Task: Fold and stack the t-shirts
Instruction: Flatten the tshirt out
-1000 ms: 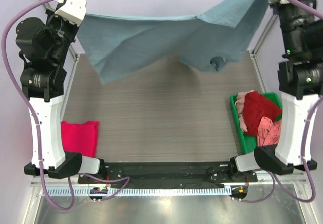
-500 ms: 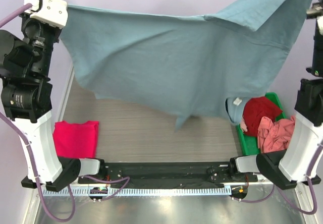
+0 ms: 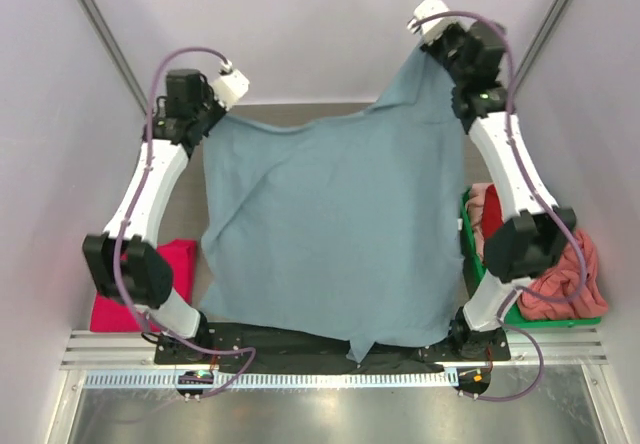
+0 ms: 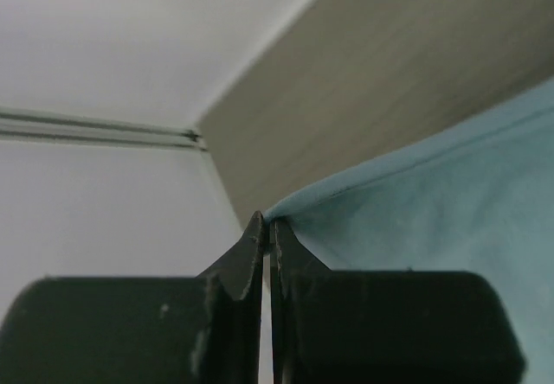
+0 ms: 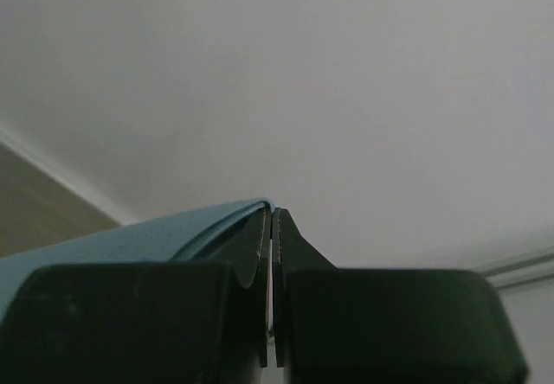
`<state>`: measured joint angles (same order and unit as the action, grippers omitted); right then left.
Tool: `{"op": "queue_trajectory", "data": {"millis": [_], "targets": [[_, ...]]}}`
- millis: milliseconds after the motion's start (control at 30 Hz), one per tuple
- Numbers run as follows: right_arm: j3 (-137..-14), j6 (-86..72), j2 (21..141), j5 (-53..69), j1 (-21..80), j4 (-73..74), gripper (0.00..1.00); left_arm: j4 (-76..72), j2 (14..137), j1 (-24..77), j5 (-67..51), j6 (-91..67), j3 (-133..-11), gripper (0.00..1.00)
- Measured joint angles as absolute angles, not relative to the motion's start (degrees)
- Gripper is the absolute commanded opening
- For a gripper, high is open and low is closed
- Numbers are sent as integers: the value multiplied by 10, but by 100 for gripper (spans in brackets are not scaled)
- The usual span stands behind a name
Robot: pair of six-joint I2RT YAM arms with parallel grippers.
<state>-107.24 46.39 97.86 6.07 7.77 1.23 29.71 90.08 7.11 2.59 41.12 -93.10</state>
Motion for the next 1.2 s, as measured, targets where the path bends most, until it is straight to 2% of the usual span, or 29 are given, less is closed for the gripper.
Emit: {"op": "queue_trajectory", "data": {"millis": [200,467,733,1200], "targets": [[-1077,471,1140,61,78,26,1,292,1050,71,29,416,-924,0],[-1359,501,1410,39,78,30,1,274,1282,66,67,416,-1101,0],[-1370,525,1463,14,83,16,1,256,1396,62,98,414,-1230,0],[-1325,505,1456,-25,81,1,1,204,1413,60,110,377,-1255,0]]}}
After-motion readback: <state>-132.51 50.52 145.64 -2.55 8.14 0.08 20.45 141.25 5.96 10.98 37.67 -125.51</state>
